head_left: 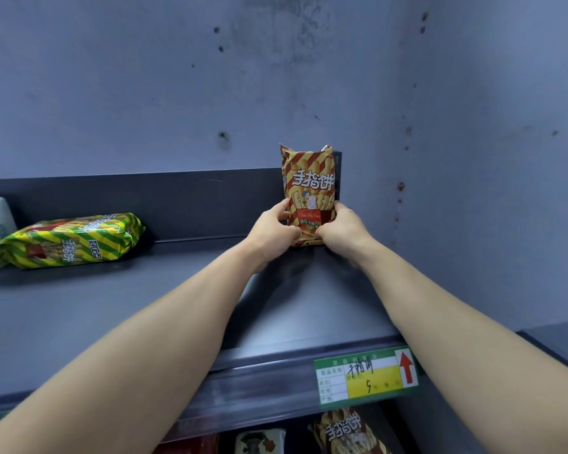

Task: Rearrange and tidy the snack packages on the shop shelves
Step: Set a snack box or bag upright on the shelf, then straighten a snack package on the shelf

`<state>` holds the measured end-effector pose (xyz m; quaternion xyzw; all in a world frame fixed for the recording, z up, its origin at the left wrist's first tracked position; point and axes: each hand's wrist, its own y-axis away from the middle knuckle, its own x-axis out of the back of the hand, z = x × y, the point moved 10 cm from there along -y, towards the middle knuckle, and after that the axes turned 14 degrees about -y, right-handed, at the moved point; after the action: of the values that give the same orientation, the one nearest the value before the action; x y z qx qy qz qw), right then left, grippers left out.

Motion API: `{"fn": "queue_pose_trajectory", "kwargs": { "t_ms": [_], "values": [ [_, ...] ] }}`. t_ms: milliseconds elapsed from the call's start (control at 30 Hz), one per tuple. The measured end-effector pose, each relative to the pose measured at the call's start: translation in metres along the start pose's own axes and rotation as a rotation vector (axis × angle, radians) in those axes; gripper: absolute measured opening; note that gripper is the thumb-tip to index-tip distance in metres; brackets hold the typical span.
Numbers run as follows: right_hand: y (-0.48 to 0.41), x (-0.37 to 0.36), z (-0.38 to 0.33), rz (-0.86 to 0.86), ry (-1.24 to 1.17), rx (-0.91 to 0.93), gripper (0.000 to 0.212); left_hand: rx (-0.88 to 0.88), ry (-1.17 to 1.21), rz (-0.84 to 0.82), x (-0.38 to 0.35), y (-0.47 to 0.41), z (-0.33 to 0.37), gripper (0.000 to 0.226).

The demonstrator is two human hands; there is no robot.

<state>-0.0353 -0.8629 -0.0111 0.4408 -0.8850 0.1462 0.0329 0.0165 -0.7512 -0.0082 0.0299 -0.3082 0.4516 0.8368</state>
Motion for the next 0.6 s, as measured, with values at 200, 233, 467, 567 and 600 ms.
{"fn": "queue_pose_trajectory", "kwargs": {
  "t_ms": [200, 233, 467, 567, 600],
  "values": [
    [0.003, 0.01, -0.002, 0.088, 0.052, 0.002, 0.051, 0.037, 0.009, 0.031, 0.004, 0.004, -0.002, 0.06],
    [0.005, 0.015, -0.007, 0.138, 0.079, 0.017, 0.049, 0.054, 0.005, 0.061, 0.008, 0.005, -0.002, 0.06],
    [0.029, 0.03, -0.08, 0.365, 0.063, 0.356, 0.041, 0.076, 0.002, 0.305, 0.065, 0.021, 0.022, 0.045],
    [0.038, -0.004, -0.124, 0.233, 0.083, 0.469, 0.037, 0.024, -0.051, 0.342, 0.098, 0.032, 0.036, 0.042],
    [0.041, -0.021, -0.136, 0.17, 0.082, 0.484, 0.037, 0.023, -0.055, 0.354, 0.112, 0.035, 0.034, 0.042]
  ]
}}
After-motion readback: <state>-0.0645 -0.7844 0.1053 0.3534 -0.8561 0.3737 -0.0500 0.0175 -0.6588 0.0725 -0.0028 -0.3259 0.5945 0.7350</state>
